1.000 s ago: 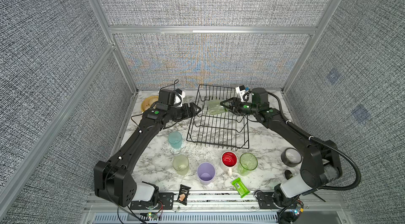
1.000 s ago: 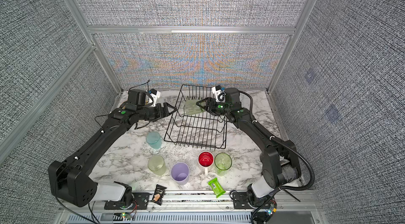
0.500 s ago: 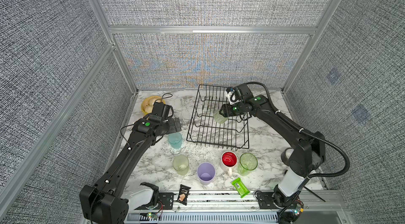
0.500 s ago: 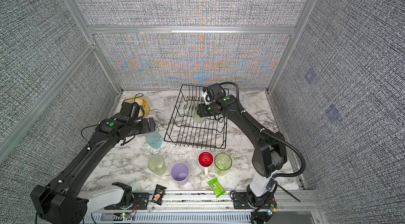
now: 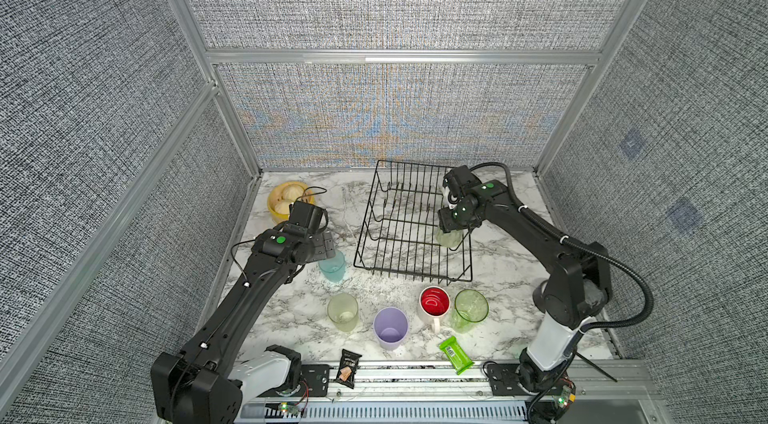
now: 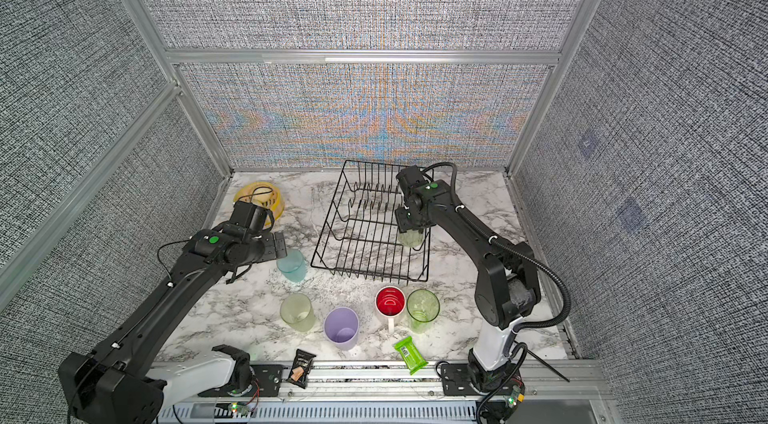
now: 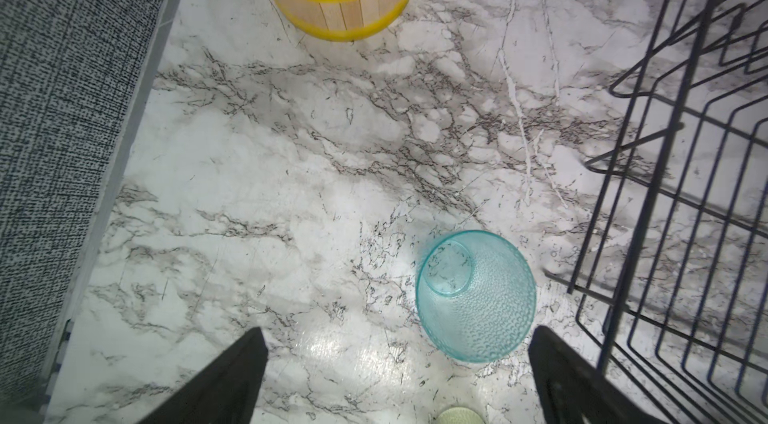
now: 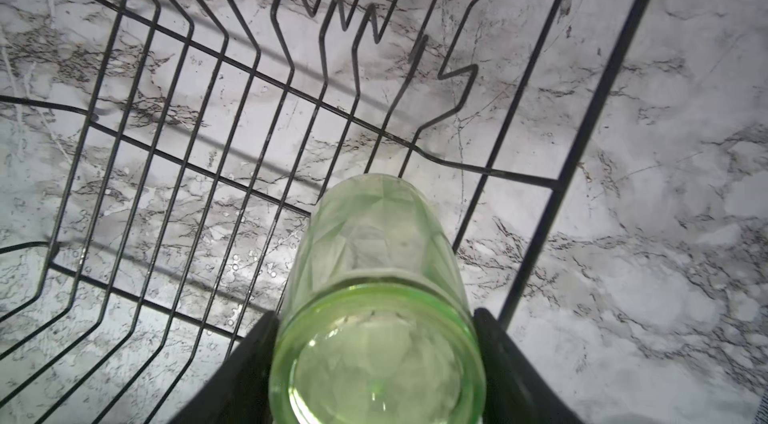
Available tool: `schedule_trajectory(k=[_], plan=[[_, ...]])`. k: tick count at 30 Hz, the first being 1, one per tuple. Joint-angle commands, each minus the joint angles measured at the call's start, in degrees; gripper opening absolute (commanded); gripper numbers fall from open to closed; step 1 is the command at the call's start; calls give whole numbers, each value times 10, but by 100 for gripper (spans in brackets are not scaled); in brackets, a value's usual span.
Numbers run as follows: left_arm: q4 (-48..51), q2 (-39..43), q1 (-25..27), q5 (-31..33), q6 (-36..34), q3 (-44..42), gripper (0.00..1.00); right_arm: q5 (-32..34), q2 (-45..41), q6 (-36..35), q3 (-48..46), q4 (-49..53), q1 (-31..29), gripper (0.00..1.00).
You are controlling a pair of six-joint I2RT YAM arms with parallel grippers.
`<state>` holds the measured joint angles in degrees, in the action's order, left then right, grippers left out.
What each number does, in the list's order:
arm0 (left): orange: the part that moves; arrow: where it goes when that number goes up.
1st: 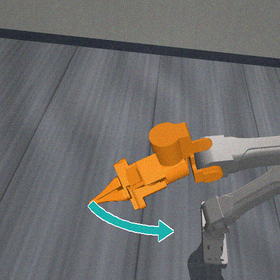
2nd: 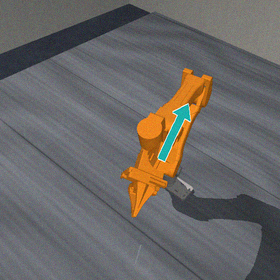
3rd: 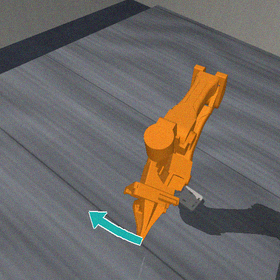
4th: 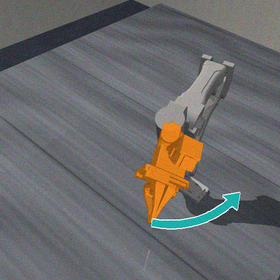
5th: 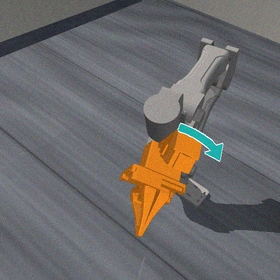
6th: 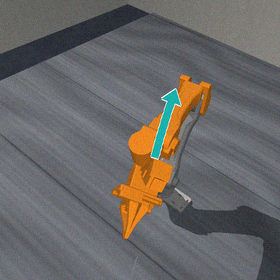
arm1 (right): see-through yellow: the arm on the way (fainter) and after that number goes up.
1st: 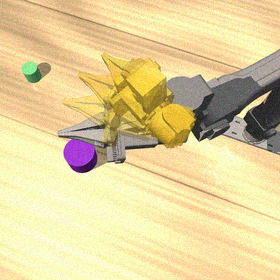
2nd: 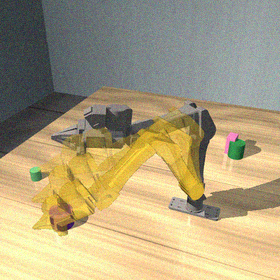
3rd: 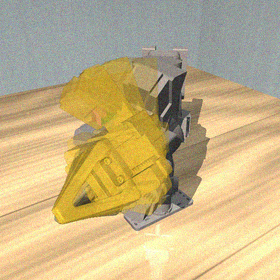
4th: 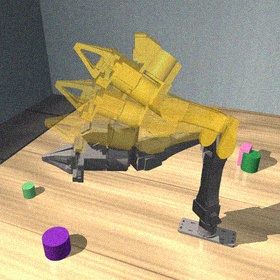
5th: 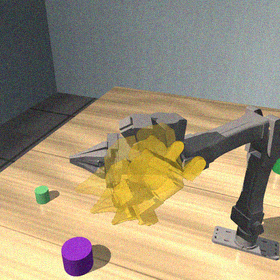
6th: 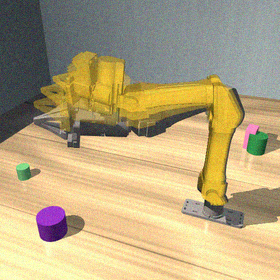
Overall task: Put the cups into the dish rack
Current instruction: 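Carry the green cup over the rack while the left gripper withdraws, then set the green cup in the rack while the left grasps the teal cup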
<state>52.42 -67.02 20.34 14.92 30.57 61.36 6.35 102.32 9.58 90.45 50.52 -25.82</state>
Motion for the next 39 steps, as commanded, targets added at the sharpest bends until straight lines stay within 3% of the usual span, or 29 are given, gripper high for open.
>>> schedule_trajectory(k=[1,13,18,27,39], plan=[[2,-5,-2,22,18,-7,97,-21,12,7,2,-22,4,58],[-5,-30,-2,19,38,-33,89,-52,89,6,50,-44,22,58],[-3,-42,-3,21,45,-33,85,-55,102,2,54,-37,22,63],[1,-48,-3,5,52,-35,85,-54,51,9,31,-42,20,90],[-23,-75,-3,-30,62,-52,83,-25,-116,22,-82,-84,20,91]])
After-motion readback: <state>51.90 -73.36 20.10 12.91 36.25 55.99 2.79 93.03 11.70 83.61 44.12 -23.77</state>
